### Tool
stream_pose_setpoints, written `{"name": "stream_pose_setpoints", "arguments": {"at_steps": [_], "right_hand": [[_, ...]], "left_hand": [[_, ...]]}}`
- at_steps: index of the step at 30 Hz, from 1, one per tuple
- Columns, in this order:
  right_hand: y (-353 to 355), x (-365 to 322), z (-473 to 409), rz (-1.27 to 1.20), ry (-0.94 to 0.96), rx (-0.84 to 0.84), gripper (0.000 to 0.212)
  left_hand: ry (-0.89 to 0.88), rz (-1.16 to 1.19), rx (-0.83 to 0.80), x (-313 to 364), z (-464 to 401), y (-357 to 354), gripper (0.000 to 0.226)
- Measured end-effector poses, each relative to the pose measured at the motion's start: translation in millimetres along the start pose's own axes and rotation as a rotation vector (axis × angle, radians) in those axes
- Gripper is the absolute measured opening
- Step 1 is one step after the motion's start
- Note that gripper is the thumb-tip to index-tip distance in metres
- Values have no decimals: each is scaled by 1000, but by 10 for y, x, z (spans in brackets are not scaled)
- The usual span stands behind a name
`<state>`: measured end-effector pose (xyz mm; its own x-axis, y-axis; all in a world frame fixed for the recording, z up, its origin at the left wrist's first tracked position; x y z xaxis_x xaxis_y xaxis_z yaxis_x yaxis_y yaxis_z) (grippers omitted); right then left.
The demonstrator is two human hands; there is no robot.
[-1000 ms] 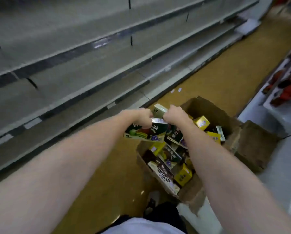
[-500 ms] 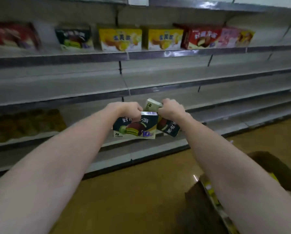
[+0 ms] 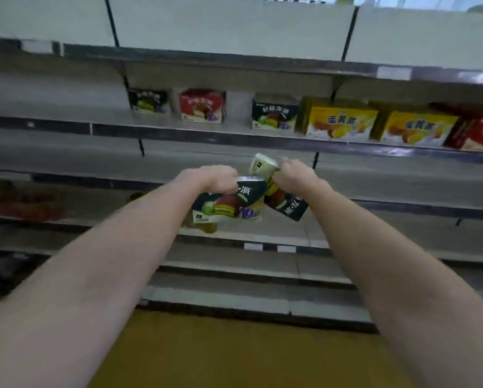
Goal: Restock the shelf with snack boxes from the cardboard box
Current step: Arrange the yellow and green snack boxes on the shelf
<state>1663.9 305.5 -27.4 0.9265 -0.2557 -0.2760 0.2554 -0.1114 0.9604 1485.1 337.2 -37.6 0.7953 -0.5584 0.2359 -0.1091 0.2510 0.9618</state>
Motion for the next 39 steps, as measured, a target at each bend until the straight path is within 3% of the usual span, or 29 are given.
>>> {"name": "stream_pose_setpoints", "arguments": {"at_steps": [8, 14, 20, 23, 30, 34, 39], "right_hand": [[46, -1162, -830, 46, 137, 57, 46], [143, -1981, -1665, -28, 211, 125, 43], [9, -2678, -2369, -52, 276, 139, 43], [-54, -2965, -2615, -55, 304, 148, 47], [-214, -3551, -3091, 46, 252, 185, 40], [-281, -3814, -3296, 80, 157, 207, 29], [-298, -4114, -3552, 113, 46, 222, 22]], "left_hand": [[72, -103, 49, -1003, -109, 673, 28], [99, -211, 161, -1881, -402, 1412, 15], [165, 4, 211, -2728, -655, 1845, 52], [166, 39, 239, -3125, -786, 1950, 58], [81, -83, 289, -3932, -1210, 2163, 59], [13, -23, 238, -4406, -1470, 2144, 74], [-72, -47, 309, -4860, -1761, 2233, 55]]}}
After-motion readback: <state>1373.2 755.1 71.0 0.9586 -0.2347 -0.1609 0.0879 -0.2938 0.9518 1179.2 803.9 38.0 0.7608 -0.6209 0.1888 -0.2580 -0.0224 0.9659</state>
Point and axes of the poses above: each hand's wrist, its own z-axis away from the middle knuckle, its own y-axis out of the back of the hand, x = y × z, the point moved 5 cm from there along -z, towards the middle knuckle, and after that the axes turned 10 degrees about -y, right-handed, at the moved point
